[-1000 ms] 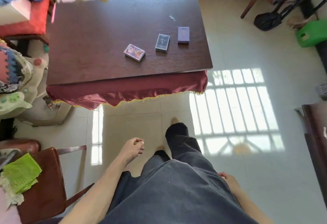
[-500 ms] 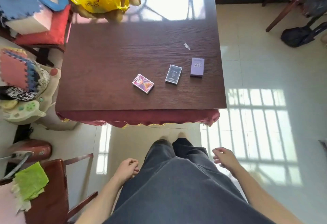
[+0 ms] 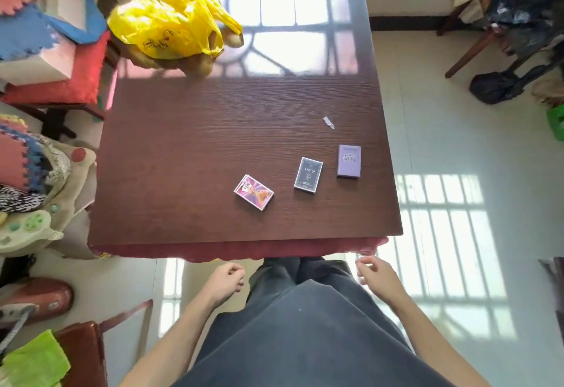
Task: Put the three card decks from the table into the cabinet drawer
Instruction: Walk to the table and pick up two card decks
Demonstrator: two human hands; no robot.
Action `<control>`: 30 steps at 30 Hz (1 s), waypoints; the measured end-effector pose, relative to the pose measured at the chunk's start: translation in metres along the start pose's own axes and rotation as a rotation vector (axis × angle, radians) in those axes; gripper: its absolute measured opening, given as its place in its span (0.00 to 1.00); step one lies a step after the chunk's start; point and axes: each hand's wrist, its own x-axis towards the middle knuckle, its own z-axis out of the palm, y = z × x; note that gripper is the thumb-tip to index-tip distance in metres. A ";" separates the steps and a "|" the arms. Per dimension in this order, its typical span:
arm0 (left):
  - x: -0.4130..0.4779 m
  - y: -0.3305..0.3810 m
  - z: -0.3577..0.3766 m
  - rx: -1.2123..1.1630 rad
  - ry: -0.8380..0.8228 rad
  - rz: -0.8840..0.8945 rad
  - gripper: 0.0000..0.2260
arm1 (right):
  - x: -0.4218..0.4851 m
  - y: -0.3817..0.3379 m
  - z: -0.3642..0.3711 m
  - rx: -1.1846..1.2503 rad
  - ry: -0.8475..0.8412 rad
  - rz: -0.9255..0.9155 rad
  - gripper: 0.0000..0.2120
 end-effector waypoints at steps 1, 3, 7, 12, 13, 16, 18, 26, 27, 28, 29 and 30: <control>0.002 0.016 -0.002 0.017 0.004 0.054 0.06 | 0.001 -0.012 0.000 -0.025 0.007 -0.045 0.06; 0.004 0.051 -0.007 0.139 0.097 0.179 0.05 | 0.006 -0.041 -0.001 -0.069 0.017 -0.135 0.05; 0.012 0.111 -0.010 0.320 0.462 0.374 0.07 | 0.030 -0.109 -0.003 -0.263 0.064 -0.313 0.06; 0.042 0.152 -0.012 0.561 0.473 0.330 0.34 | 0.063 -0.186 0.004 -0.615 0.089 -0.507 0.25; 0.048 0.155 -0.013 0.598 0.455 0.313 0.38 | 0.070 -0.197 0.007 -0.682 0.089 -0.524 0.28; 0.062 0.161 -0.013 0.674 0.435 0.302 0.41 | 0.087 -0.218 0.018 -0.861 0.056 -0.540 0.37; 0.067 0.164 -0.012 0.715 0.430 0.312 0.40 | 0.096 -0.224 0.023 -0.948 0.015 -0.534 0.41; 0.072 0.170 -0.004 0.715 0.447 0.281 0.31 | 0.111 -0.221 0.033 -1.063 0.049 -0.551 0.37; 0.072 0.170 -0.004 0.711 0.447 0.284 0.30 | 0.113 -0.221 0.034 -1.049 0.055 -0.552 0.36; 0.073 0.170 -0.004 0.706 0.451 0.288 0.29 | 0.114 -0.221 0.034 -1.039 0.061 -0.556 0.36; 0.073 0.170 -0.004 0.702 0.457 0.292 0.28 | 0.114 -0.221 0.033 -1.033 0.068 -0.564 0.35; 0.073 0.170 -0.004 0.697 0.462 0.297 0.27 | 0.114 -0.221 0.033 -1.029 0.073 -0.573 0.35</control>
